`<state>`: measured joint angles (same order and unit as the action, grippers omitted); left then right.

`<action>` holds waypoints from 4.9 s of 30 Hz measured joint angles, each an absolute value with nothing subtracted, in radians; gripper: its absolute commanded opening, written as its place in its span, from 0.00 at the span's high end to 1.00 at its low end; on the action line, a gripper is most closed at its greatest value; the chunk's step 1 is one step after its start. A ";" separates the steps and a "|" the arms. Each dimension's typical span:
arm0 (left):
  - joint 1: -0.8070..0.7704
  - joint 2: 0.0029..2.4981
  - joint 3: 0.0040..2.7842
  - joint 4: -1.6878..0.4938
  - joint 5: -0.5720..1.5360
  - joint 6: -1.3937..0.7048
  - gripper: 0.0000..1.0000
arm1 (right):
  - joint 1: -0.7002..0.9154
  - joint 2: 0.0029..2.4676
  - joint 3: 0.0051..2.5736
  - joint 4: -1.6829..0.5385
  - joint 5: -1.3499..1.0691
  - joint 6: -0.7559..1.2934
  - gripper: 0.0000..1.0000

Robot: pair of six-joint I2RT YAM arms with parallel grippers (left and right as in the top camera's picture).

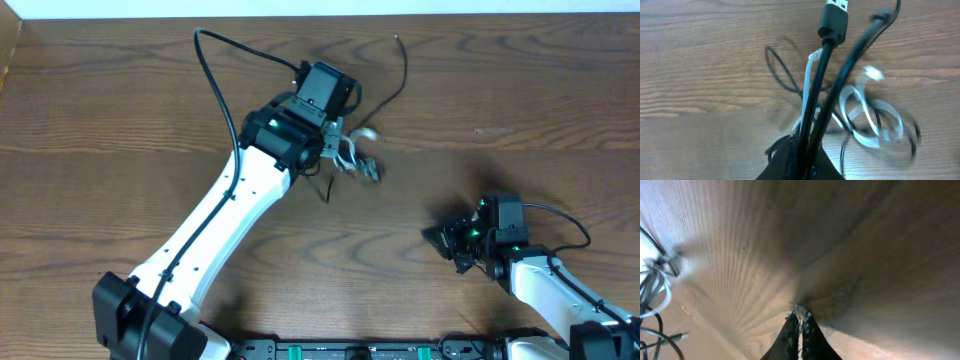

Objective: Untangle cables

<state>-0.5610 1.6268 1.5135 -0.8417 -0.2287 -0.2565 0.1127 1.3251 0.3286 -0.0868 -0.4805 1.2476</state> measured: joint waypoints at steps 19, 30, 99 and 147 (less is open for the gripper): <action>-0.551 1.627 1.514 -0.836 -0.048 -0.259 0.92 | 0.116 1.318 0.333 0.292 -0.574 1.214 0.34; -0.599 1.627 1.514 -0.786 0.234 -0.260 0.93 | 0.163 1.319 0.331 0.571 -0.580 1.539 0.38; -0.494 1.625 1.514 -0.939 -0.346 -0.315 0.05 | 0.083 1.321 0.327 0.818 -1.066 1.256 0.99; -0.764 1.625 1.514 -1.024 0.175 0.420 0.04 | 0.077 1.321 0.325 0.887 -1.011 1.729 0.99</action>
<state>-0.7639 1.6249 1.5135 -1.0245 0.1753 0.4202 0.0769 1.3212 0.3252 0.8871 -1.0115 1.7294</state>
